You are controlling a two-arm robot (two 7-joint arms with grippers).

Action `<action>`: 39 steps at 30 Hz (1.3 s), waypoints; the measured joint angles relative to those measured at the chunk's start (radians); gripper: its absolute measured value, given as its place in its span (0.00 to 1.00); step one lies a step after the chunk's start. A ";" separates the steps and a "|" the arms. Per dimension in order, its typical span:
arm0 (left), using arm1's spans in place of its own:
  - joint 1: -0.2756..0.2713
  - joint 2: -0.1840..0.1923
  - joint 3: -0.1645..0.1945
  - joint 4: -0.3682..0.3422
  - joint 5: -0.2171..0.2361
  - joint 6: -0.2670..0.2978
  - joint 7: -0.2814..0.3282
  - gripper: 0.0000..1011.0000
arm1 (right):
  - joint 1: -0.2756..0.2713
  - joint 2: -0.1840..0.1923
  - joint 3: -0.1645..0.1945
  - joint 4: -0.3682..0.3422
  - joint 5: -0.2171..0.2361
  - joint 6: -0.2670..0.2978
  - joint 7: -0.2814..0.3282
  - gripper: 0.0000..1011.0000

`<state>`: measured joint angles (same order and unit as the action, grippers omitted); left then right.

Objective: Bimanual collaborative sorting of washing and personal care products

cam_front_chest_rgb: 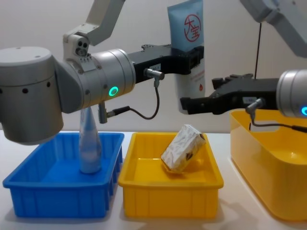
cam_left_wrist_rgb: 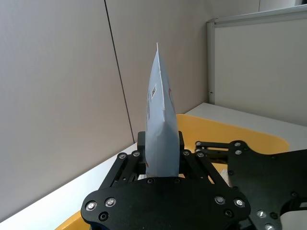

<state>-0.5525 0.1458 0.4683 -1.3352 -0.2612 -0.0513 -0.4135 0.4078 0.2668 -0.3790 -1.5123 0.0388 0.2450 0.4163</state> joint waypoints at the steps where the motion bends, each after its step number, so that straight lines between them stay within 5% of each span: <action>1: 0.000 0.000 0.000 0.000 0.000 0.000 0.000 0.27 | 0.008 -0.003 -0.005 0.011 0.001 -0.004 0.003 0.99; 19: 0.000 0.000 0.000 0.000 0.000 0.000 0.000 0.27 | 0.089 -0.050 -0.035 0.135 0.011 -0.018 -0.004 0.98; 31: 0.000 0.000 0.000 0.000 0.000 0.000 0.000 0.27 | 0.124 -0.071 -0.043 0.194 0.029 -0.016 -0.008 0.67; 39: 0.000 0.000 0.000 0.000 0.000 0.000 0.000 0.50 | 0.132 -0.074 -0.048 0.207 0.041 -0.016 -0.003 0.64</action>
<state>-0.5524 0.1459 0.4683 -1.3352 -0.2613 -0.0513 -0.4134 0.5400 0.1929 -0.4268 -1.3051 0.0802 0.2287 0.4131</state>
